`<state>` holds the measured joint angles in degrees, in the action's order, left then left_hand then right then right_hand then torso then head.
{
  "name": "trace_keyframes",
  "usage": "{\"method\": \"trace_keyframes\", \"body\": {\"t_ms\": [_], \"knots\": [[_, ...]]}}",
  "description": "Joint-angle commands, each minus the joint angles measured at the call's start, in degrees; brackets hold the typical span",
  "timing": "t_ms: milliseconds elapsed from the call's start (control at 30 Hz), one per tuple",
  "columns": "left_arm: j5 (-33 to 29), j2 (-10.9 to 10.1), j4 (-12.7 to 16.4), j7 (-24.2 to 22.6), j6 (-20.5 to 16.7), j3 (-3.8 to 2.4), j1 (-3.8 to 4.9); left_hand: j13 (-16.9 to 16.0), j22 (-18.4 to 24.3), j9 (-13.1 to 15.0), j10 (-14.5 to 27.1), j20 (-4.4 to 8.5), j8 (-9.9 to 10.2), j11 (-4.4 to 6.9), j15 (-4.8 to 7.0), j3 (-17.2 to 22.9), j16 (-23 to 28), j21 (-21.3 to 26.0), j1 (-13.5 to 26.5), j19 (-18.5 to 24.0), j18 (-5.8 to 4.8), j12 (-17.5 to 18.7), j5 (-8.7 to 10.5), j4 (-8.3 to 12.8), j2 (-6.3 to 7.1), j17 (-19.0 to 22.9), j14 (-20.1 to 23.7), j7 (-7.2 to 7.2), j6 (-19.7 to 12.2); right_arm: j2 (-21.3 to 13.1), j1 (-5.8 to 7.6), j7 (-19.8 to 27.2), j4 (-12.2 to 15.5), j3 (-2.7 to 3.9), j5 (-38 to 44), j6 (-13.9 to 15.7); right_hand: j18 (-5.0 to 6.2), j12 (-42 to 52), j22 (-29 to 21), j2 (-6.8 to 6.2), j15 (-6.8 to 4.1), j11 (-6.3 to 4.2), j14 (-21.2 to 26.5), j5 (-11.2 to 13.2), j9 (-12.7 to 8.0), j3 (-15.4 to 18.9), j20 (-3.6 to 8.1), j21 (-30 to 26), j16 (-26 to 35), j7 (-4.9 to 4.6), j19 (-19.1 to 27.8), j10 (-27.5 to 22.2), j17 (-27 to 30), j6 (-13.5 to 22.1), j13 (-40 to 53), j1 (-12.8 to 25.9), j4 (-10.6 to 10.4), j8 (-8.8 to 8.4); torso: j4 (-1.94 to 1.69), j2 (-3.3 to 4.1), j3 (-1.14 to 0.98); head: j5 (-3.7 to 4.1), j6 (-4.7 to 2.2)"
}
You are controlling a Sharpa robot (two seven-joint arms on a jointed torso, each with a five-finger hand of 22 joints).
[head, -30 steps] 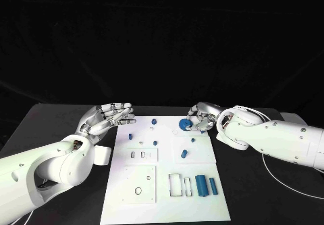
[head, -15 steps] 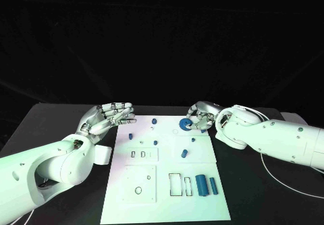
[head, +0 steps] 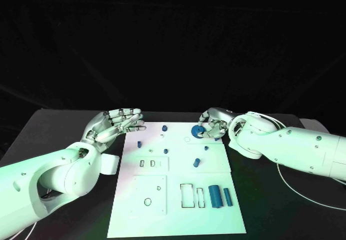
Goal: Assemble the parts on the task board
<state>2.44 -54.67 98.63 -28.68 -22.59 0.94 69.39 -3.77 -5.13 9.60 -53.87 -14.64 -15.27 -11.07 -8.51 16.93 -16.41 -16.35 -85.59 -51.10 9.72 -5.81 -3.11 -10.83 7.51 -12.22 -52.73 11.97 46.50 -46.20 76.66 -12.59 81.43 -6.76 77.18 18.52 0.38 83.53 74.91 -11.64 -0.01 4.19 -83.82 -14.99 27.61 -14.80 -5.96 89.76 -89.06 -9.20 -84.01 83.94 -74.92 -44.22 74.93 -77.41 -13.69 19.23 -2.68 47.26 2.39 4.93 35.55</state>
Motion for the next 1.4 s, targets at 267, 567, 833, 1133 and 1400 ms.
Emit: {"method": "trace_keyframes", "body": {"t_ms": [267, 567, 833, 1133, 1400], "knots": [[0.3, 0.1, 0.0, -0.1, 1.2, -0.05, 0.07, 0.0, 0.1, -0.1, 0.1, -0.08, 0.4, -0.04, -0.24, 0.2, 0.4, -0.1, 0.2, -0.4, 0.86, 0.2, 0.14, 0.1, 0.31, -0.1, 0.3, 1.6, -0.4, 0.2, -0.34, -1.0, 0.2, -0.06, 4.0, -0.9, -0.38, 0.8, 15.1, -0.09, 0.34, 0.19, -5.9, 0.2, 0.1, -0.6, -0.54, 0.2, -0.5, -0.04, -6.0, 2.3, -13.6, -0.8, 10.8, -1.1, 0.4, 0.39, -0.04, 0.01, 0.06, 0.08, 0.14], [0.3, 0.1, 0.0, -0.1, 1.2, -0.05, 0.07, 0.0, 0.1, -0.1, 0.1, -0.06, 0.4, -0.04, -0.23, 0.3, 0.4, -0.1, 0.1, -0.4, 0.86, 0.2, 0.14, 0.1, 0.25, -0.1, 0.2, 1.59, -0.4, 0.8, -0.74, -2.1, -0.2, -0.14, 6.8, -0.2, -0.38, 1.5, 15.1, 0.54, 0.21, 0.03, -5.9, -0.2, 0.0, -1.9, -0.44, 0.2, -0.5, 0.13, -6.0, 2.7, -13.7, -2.0, 11.3, -1.7, 0.5, 0.85, -0.08, 0.03, 0.02, 0.04, 0.29], [0.3, 0.1, -0.1, 0.0, 1.2, -0.05, 0.07, 0.0, 0.1, -0.1, 0.1, -0.06, 0.4, -0.04, -0.23, 0.3, 0.4, -0.1, 0.1, -0.4, 0.86, 0.2, 0.14, 0.1, 0.25, -0.1, 0.2, 1.59, -0.4, 0.8, -0.95, -3.0, 0.5, -0.17, 10.8, 1.9, -0.38, 2.6, 15.1, 0.57, -0.19, -0.48, -5.9, -0.2, -0.2, -3.8, -0.12, 0.2, -0.5, 0.75, -6.0, 3.5, -13.9, -4.5, 12.2, -1.9, 0.7, 1.32, -0.06, -0.02, 0.0, 0.03, 0.3], [0.3, 0.1, -0.2, 0.1, 1.2, -0.05, 0.06, 0.0, 0.1, -0.1, 0.1, -0.06, 0.4, -0.04, -0.23, 0.3, 0.4, -0.1, 0.1, -0.4, 0.86, 0.2, 0.14, 0.1, 0.25, -0.1, 0.2, 1.59, -0.4, 0.2, -1.07, -2.6, 2.4, -0.16, 12.5, 5.6, -0.38, 3.9, 15.1, 0.26, -1.02, -1.42, -6.0, -0.4, -0.4, -7.3, 0.64, 0.2, -0.6, 1.79, -6.0, 4.4, -14.1, -7.7, 13.1, -1.8, 1.0, 1.04, -0.01, 0.0, 0.02, 0.07, 0.2], [0.3, 0.2, -0.2, 0.1, 1.2, -0.05, 0.06, 0.0, 0.1, -0.1, 0.1, -0.06, 0.4, -0.04, -0.23, 0.3, 0.4, -0.1, 0.1, -0.4, 0.86, 0.2, 0.14, 0.1, 0.25, -0.1, 0.2, 1.59, -0.4, -0.3, -0.96, -2.1, 5.1, -0.06, 14.4, 9.7, -0.38, 4.4, 15.1, 0.1, -1.33, -1.76, -6.0, -1.5, -0.3, -8.7, 0.95, 0.2, -0.7, 2.16, -6.0, 4.7, -14.3, -8.8, 13.5, -1.6, 1.4, 0.9, -0.04, 0.01, -0.03, -0.02, 0.02]]}}
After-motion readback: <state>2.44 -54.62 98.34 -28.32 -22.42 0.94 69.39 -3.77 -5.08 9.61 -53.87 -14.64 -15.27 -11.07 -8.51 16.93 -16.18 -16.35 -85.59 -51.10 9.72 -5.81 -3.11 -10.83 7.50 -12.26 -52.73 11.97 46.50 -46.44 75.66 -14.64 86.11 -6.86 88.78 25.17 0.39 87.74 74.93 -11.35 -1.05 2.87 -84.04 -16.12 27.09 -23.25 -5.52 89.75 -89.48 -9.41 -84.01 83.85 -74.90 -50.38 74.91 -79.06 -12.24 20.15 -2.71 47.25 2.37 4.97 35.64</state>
